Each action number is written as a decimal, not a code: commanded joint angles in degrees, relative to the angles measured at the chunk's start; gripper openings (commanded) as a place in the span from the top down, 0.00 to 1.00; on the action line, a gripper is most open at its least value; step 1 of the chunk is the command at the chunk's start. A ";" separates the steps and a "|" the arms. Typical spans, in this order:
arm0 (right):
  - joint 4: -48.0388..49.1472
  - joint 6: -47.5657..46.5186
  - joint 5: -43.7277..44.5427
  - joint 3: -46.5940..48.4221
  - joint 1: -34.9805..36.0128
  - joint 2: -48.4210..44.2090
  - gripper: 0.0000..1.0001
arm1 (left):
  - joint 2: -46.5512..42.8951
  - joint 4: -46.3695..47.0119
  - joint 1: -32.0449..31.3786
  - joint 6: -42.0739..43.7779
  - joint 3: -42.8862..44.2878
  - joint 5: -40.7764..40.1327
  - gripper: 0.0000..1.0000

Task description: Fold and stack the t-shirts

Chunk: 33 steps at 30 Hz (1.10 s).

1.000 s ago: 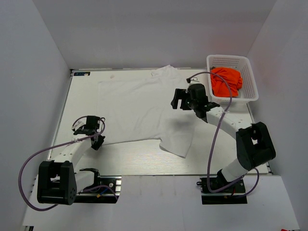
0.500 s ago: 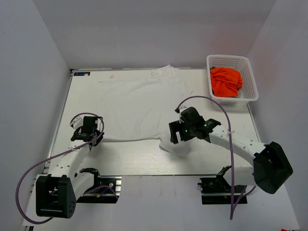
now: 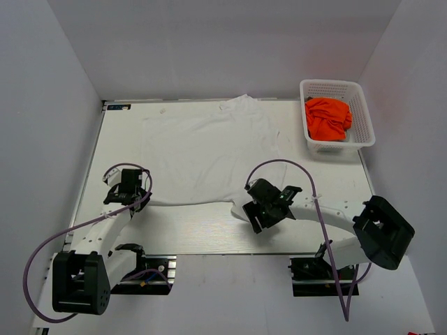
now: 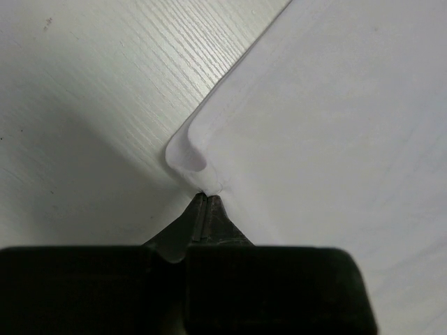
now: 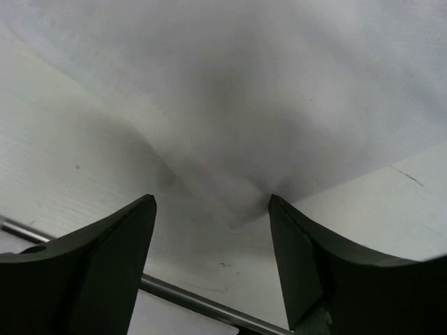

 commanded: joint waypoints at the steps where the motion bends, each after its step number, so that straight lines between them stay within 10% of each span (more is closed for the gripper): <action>1: -0.71 3.03 4.98 -0.81 1.10 2.57 0.30 | -0.08 0.80 -0.23 0.51 -0.17 -0.04 1.00; 7: -1.07 6.99 12.63 1.47 1.37 3.46 0.99 | -0.08 0.80 -0.23 0.51 0.36 0.49 1.00; 21: 8.85 1.55 24.68 16.06 -6.45 2.49 1.00 | 4.13 3.52 0.82 -0.11 4.84 2.86 1.00; 33: 17.39 -8.21 17.31 31.78 -16.38 13.81 1.00 | 18.90 0.37 0.82 -0.64 19.95 -3.55 1.00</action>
